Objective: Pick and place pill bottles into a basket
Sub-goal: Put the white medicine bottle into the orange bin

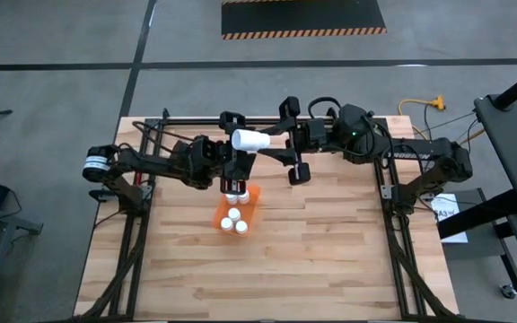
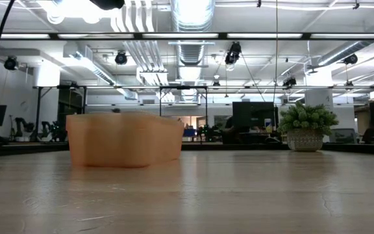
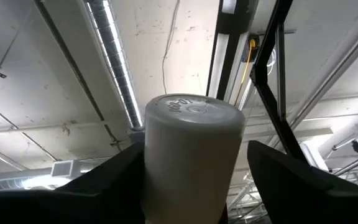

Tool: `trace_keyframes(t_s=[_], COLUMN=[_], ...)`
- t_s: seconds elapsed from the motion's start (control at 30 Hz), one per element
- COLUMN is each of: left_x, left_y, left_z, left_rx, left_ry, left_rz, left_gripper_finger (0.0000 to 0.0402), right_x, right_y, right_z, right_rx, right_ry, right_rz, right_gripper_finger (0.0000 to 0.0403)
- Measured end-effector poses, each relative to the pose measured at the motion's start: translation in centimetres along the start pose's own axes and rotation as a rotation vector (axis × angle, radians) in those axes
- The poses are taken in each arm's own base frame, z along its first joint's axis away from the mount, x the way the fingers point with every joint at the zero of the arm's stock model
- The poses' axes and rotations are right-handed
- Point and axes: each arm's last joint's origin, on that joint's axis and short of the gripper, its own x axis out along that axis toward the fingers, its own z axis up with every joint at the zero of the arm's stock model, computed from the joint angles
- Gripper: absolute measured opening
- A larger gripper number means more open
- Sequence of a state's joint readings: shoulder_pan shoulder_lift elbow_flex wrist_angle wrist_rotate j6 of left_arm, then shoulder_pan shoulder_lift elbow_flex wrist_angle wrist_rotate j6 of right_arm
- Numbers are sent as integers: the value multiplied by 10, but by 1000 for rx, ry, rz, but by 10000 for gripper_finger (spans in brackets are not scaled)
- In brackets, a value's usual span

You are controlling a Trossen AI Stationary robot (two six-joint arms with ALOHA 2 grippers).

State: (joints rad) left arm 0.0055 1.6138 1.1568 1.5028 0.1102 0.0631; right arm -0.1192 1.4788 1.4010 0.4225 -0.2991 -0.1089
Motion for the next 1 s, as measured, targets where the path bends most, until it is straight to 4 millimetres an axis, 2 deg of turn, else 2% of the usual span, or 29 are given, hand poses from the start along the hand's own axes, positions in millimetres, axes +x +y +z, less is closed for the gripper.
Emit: trace_keyframes(t_s=[0.3, 0.53, 0.8, 1.0], left_x=[-7, -35, -68, -90], left_y=[-1, -2, -3, -5], left_z=[-1, 10, 34, 49], left_rx=[-9, 28, 35, 10], left_ry=[25, 98, 140, 159], left_rz=[-10, 51, 80, 85], left_gripper_finger=[263, 264, 265, 265], right_x=[-6, -20, -29, -30], right_y=[1, 3, 8, 11], right_z=[6, 28, 19, 0], right_rx=[-33, -93, -189, -204], right_ry=[29, 9, 176, 331], right_rz=[17, 10, 60, 106], right_gripper_finger=[147, 147, 147, 147])
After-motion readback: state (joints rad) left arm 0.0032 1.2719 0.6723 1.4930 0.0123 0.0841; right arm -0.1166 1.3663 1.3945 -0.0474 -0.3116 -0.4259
